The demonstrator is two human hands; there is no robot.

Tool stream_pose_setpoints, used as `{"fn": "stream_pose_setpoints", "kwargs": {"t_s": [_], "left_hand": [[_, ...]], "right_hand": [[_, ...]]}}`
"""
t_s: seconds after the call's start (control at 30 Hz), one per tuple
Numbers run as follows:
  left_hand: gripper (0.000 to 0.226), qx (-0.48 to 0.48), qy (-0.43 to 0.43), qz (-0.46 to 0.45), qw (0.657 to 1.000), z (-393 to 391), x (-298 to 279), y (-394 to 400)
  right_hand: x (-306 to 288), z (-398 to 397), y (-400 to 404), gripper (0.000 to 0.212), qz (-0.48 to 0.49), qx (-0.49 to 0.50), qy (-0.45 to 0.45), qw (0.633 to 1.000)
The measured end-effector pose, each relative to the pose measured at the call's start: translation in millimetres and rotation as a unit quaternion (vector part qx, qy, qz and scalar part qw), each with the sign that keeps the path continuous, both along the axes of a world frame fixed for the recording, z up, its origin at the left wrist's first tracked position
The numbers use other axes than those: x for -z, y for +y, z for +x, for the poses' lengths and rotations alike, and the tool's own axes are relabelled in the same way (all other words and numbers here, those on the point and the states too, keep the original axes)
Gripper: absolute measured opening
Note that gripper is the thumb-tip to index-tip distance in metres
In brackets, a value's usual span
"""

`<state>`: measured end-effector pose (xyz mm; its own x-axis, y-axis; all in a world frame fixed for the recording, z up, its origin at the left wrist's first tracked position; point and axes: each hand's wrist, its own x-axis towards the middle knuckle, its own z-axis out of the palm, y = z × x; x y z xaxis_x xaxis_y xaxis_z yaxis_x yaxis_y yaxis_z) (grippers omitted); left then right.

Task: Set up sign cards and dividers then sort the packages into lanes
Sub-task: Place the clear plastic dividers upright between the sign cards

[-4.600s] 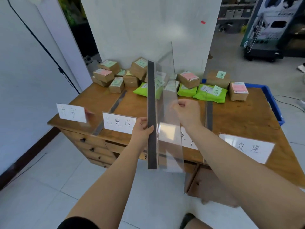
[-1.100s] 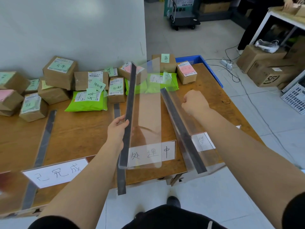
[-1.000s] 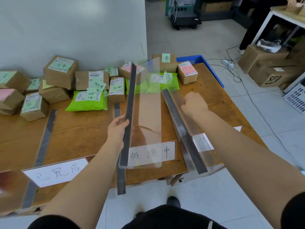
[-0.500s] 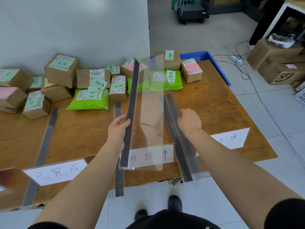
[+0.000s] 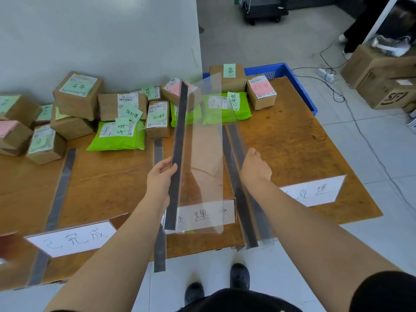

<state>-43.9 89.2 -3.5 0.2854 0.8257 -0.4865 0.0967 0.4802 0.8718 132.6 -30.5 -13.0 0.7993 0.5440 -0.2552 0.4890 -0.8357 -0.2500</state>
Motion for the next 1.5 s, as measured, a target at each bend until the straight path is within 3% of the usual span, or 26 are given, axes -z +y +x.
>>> {"fn": "stream_pose_setpoints", "kwargs": {"t_s": [0.73,0.8,0.87,0.93,1.0,1.03,1.17,1.3,1.43,1.5], "left_hand": [[0.025,-0.038,-0.028,-0.012,0.999,4,-16,-13],[0.024,-0.047,-0.037,-0.012,0.998,3,-20,-16],[0.026,-0.055,-0.04,-0.008,0.998,0,-23,-17],[0.029,-0.064,-0.049,-0.005,0.997,-5,-25,-17],[0.033,-0.071,-0.058,0.001,0.996,-11,-29,-17],[0.034,-0.077,-0.061,0.004,0.995,-14,-29,-16],[0.035,-0.105,-0.074,0.017,0.992,-39,-36,-9],[0.034,-0.111,-0.093,0.03,0.989,-80,-43,8],[0.025,-0.104,-0.107,0.024,0.988,-128,-47,29],[0.022,-0.103,-0.117,0.009,0.988,-152,-48,39]], "right_hand": [[-7,7,2,0.058,-0.057,0.003,0.036,0.998],[-13,7,2,0.055,0.001,0.006,0.001,1.0],[-24,6,6,0.047,0.161,0.015,-0.048,0.986],[-44,-1,19,0.032,0.36,0.048,0.023,0.931],[-66,-15,35,0.027,0.463,0.05,0.146,0.873],[-75,-23,42,0.028,0.469,0.033,0.169,0.866],[-88,-52,63,0.024,0.41,-0.038,0.129,0.902],[-94,-88,81,0.027,0.385,-0.064,0.133,0.911],[-105,-141,104,0.025,0.405,-0.067,0.144,0.9],[-108,-169,113,0.012,0.419,-0.062,0.14,0.895]]}}
